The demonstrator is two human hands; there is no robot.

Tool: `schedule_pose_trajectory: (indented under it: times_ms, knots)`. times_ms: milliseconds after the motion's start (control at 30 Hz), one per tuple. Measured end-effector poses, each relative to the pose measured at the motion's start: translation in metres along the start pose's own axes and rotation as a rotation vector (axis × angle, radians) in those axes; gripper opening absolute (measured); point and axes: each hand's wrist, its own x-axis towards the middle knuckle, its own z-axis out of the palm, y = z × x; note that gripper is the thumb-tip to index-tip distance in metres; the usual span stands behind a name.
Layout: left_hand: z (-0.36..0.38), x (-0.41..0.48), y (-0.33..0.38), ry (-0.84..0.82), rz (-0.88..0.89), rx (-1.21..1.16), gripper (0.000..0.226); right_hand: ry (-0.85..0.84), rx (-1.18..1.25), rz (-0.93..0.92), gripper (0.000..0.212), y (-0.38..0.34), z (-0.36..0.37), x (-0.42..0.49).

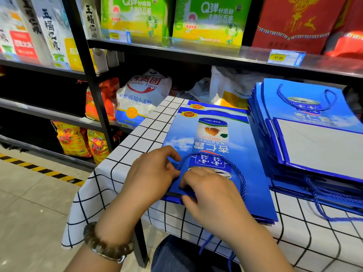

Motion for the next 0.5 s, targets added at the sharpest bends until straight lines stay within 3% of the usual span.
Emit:
schedule_pose_trajectory:
  times_ms: [67,233,300,367,500]
  knots:
    - [0.004,0.003,-0.003,0.069,-0.040,-0.108,0.028,0.080,-0.061,-0.001,0.010,0.000,0.001,0.001]
    - [0.012,0.002,-0.009,0.076,-0.038,-0.201,0.022,0.124,-0.221,-0.037,0.042,-0.011,0.013,0.004]
    - [0.009,0.002,-0.013,0.098,-0.032,-0.283,0.023,0.156,-0.263,-0.028,0.045,-0.016,0.018,0.006]
    - [0.006,0.000,-0.016,0.232,-0.019,-0.365,0.026,0.199,-0.266,-0.050,0.039,-0.014,0.018,0.008]
    - [0.000,-0.016,-0.019,0.649,0.016,-0.567,0.032,0.261,-0.296,-0.127,0.024,-0.009,0.007,0.013]
